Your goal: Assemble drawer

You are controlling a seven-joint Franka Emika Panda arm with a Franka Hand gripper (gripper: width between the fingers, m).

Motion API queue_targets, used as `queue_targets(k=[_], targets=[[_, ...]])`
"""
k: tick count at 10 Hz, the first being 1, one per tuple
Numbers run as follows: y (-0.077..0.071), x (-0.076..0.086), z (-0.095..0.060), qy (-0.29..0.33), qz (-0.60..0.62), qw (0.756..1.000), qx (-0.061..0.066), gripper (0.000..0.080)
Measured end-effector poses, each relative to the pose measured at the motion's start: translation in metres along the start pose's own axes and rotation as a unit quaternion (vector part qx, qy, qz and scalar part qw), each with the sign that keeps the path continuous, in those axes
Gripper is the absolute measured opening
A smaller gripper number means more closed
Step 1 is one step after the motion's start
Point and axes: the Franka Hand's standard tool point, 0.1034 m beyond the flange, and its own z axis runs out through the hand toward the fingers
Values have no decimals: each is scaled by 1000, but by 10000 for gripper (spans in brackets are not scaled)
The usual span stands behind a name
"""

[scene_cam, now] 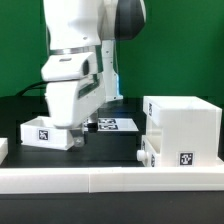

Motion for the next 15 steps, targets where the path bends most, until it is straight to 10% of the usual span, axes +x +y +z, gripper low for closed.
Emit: queue_targets(k=[10, 15], targets=[[-3, -21, -17, 10, 347, 938, -13, 649], [0, -23, -44, 19, 551, 834, -19, 649]])
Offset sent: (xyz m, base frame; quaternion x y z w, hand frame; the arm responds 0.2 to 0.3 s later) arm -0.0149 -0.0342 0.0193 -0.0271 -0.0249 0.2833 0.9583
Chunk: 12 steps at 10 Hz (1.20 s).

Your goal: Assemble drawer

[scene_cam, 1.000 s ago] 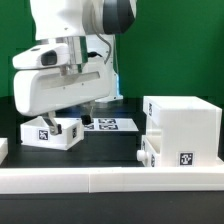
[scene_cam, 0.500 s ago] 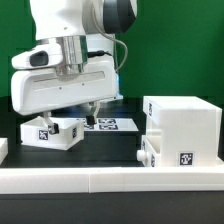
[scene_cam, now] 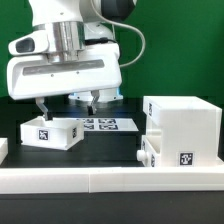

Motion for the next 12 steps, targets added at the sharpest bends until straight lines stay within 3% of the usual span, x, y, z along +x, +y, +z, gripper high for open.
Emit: queue_targets(k=[1, 5, 9, 12], targets=[[1, -7, 1, 9, 39, 999, 0, 649], [-3, -10, 3, 9, 141, 990, 11, 649], [-2, -45, 9, 6, 148, 989, -2, 649], [-2, -73, 35, 10, 152, 988, -12, 649]])
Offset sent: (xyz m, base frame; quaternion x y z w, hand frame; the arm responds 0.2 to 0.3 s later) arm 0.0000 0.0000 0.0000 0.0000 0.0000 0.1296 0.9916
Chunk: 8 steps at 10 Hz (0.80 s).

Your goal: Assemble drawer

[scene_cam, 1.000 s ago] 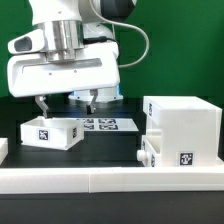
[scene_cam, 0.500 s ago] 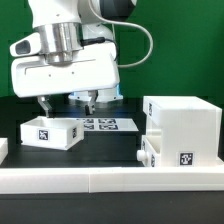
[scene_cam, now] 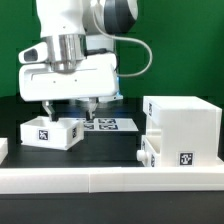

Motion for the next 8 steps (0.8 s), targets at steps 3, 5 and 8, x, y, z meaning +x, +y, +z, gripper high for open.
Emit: queue_targets(k=[3, 5, 8], targets=[[-1, 1, 0, -2, -4, 1000, 1, 649], [0, 0, 1, 0, -6, 1000, 0, 649], [4, -10, 19, 6, -12, 1000, -4, 649]])
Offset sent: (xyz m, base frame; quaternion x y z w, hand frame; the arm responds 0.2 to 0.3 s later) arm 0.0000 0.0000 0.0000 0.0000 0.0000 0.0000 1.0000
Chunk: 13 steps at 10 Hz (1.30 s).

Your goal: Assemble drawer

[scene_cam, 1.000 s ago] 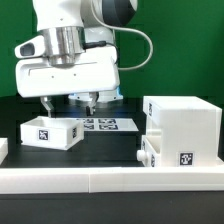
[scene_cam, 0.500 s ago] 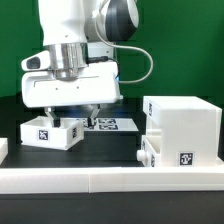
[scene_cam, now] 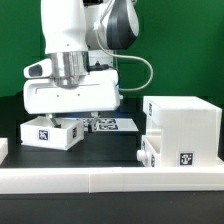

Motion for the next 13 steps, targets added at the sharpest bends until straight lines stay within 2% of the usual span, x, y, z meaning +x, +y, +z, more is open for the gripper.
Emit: queue_targets(k=[4, 5, 6, 7, 8, 9, 10, 13], targets=[[-5, -4, 8, 1, -11, 1000, -1, 649], [-5, -5, 9, 1, -12, 1000, -1, 558], [-5, -5, 9, 1, -14, 1000, -1, 558], [-5, -5, 9, 1, -14, 1000, -1, 358], [-5, -5, 9, 1, -14, 1000, -1, 221], [-6, -5, 9, 1, -15, 1000, 0, 221], [-7, -4, 8, 2, -16, 1000, -1, 52], [-14, -3, 8, 5, -24, 1000, 0, 46]])
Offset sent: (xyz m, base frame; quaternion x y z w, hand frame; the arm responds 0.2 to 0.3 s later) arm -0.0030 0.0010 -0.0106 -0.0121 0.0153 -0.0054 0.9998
